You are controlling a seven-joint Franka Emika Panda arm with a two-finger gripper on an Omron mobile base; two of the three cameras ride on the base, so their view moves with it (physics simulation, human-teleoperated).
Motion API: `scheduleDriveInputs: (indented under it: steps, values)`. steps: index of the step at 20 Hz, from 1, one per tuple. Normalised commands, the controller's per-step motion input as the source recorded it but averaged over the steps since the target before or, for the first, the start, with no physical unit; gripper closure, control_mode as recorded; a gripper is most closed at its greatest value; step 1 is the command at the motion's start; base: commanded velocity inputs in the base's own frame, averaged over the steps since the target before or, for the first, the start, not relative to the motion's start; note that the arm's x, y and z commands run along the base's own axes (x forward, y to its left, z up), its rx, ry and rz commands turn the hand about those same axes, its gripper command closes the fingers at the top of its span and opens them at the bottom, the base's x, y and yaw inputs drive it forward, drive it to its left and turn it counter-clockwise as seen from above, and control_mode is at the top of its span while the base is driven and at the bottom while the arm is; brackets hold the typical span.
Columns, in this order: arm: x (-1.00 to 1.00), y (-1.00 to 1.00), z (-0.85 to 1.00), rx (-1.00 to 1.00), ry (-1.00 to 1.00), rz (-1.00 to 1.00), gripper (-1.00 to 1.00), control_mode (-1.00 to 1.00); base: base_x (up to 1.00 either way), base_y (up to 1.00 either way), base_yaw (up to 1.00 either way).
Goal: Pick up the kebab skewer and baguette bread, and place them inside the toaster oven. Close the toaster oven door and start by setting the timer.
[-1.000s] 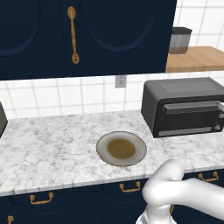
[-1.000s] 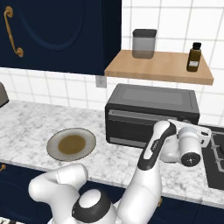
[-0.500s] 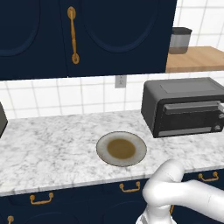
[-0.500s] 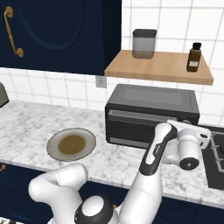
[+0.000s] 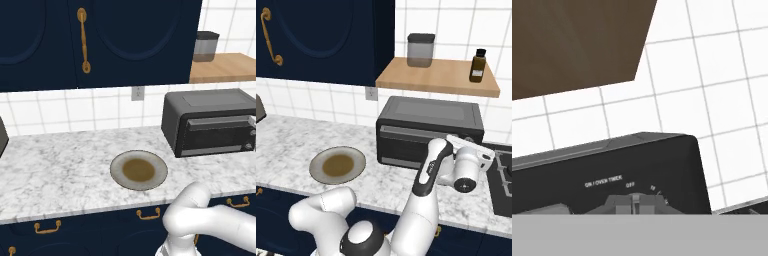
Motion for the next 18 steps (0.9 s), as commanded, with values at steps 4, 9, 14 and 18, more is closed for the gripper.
scheduleDriveInputs:
  steps: [4, 9, 14, 18]
  values:
    - [0.25, 0.21, -1.0, 0.15, 0.0, -0.07, 1.0, -1.0, 0.0, 0.0, 0.0]
    - [0.15, 0.15, -1.0, 0.18, 0.0, -0.05, 1.0, -1.0, 0.0, 0.0, 0.0]
    - [0.18, 0.11, -1.0, 0.21, 0.0, -0.03, 1.0, -1.0, 0.0, 0.0, 0.0]
    - [0.26, 0.14, -1.0, 0.23, 0.0, -0.01, 1.0, -1.0, 0.0, 0.0, 0.0]
